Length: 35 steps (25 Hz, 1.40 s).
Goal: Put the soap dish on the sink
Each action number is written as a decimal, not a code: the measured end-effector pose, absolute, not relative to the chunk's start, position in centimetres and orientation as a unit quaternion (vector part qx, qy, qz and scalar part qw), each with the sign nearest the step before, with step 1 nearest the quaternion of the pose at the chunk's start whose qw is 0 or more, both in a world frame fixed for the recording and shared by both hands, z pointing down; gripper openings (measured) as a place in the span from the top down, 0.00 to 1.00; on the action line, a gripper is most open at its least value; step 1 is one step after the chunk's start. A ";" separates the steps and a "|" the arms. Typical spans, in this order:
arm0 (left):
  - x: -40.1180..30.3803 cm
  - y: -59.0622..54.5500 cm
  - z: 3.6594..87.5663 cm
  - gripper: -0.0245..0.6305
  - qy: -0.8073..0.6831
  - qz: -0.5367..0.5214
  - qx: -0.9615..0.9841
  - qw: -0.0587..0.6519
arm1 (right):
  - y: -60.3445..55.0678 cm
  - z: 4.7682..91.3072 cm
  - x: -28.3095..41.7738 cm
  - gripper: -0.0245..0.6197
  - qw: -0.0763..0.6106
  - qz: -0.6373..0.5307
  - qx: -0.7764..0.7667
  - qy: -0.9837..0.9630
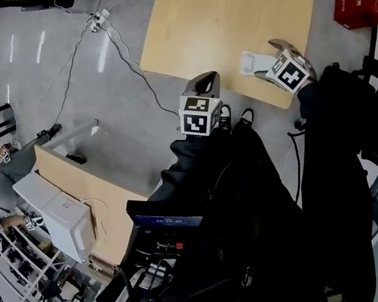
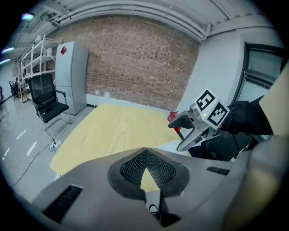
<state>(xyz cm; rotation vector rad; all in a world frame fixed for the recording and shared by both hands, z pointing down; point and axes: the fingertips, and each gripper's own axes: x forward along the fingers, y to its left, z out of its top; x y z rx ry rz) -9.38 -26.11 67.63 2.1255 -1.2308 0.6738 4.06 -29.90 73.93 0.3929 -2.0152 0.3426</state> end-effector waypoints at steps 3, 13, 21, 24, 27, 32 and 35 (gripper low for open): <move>-8.5 -27.4 64.7 0.96 -0.464 0.231 0.812 0.267 | -31.3 67.5 5.0 0.21 0.426 0.155 0.250 -0.856; -5.3 -29.9 50.7 0.96 -0.461 0.134 0.864 0.153 | -28.3 48.8 8.5 0.76 0.215 0.100 0.448 -0.862; -4.6 -29.6 42.7 0.96 -0.464 0.075 0.878 0.088 | -26.2 40.8 10.6 0.95 0.112 0.037 0.512 -0.851; -4.0 -29.7 40.4 0.96 -0.464 0.058 0.881 0.068 | -25.8 37.9 11.4 0.95 0.080 0.020 0.529 -0.845; -3.8 -29.7 37.8 0.96 -0.467 0.038 0.882 0.049 | -25.3 35.1 12.1 0.95 0.050 0.007 0.546 -0.836; -3.1 -29.5 34.3 0.96 -0.464 0.008 0.885 0.016 | -25.0 31.8 13.1 0.95 0.022 -0.017 0.564 -0.826; -2.5 -29.9 33.8 0.96 -0.465 0.003 0.885 0.006 | -25.2 31.2 13.6 0.95 0.015 -0.025 0.560 -0.828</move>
